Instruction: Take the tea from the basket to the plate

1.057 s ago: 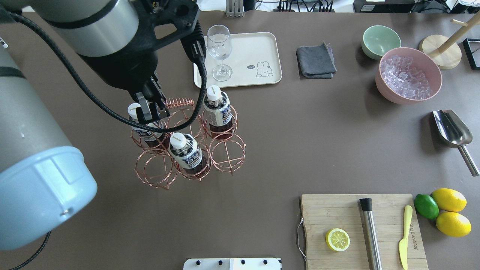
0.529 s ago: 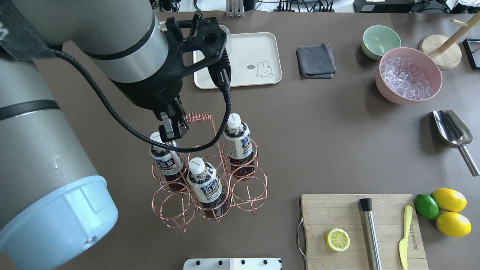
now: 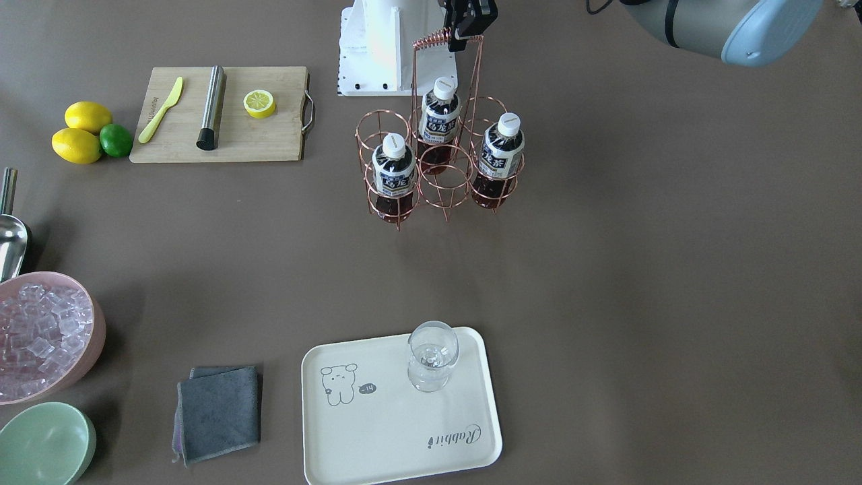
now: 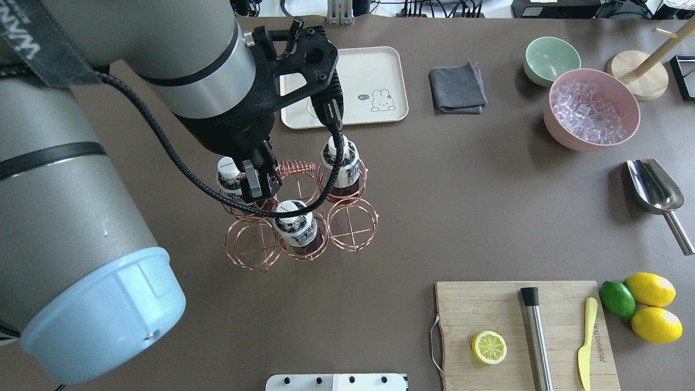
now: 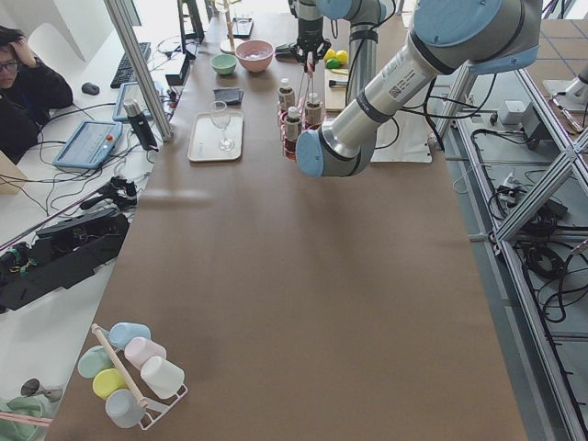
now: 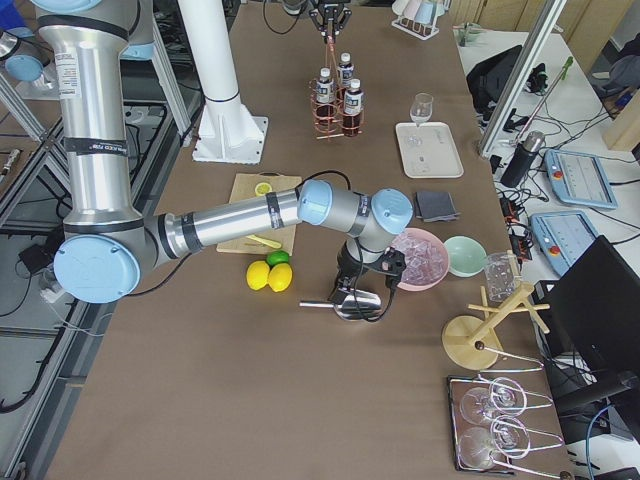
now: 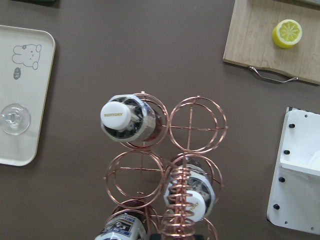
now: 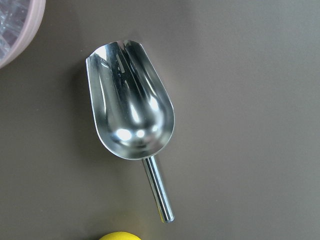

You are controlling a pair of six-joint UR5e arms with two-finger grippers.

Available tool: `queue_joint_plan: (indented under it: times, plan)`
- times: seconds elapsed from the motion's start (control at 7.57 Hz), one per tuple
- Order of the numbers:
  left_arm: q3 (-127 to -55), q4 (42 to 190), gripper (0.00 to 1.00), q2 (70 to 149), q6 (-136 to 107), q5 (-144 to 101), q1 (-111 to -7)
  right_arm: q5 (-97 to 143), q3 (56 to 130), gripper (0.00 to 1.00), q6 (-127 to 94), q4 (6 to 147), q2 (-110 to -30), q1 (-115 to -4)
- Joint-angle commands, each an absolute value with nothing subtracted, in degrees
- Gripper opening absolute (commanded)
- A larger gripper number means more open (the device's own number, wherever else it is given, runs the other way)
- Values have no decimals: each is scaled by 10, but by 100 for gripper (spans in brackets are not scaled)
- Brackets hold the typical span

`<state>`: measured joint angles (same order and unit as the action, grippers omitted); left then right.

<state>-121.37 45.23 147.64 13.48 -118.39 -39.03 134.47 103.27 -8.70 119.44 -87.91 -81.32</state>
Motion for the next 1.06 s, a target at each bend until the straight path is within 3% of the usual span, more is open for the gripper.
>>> queue_joint_plan:
  times: [0.0, 0.26, 0.93]
  plan:
    - [-1204, 480, 0, 1456, 136, -1183, -389, 1345, 1033, 100, -87, 1194, -880, -814]
    - [-1168, 530, 0, 1450, 135, -1187, -389, 1345, 1033, 100, -87, 1194, -880, -815]
    - [-1170, 531, 0, 1451, 113, -1183, -339, 1345, 1033, 100, -87, 1195, -882, -817]
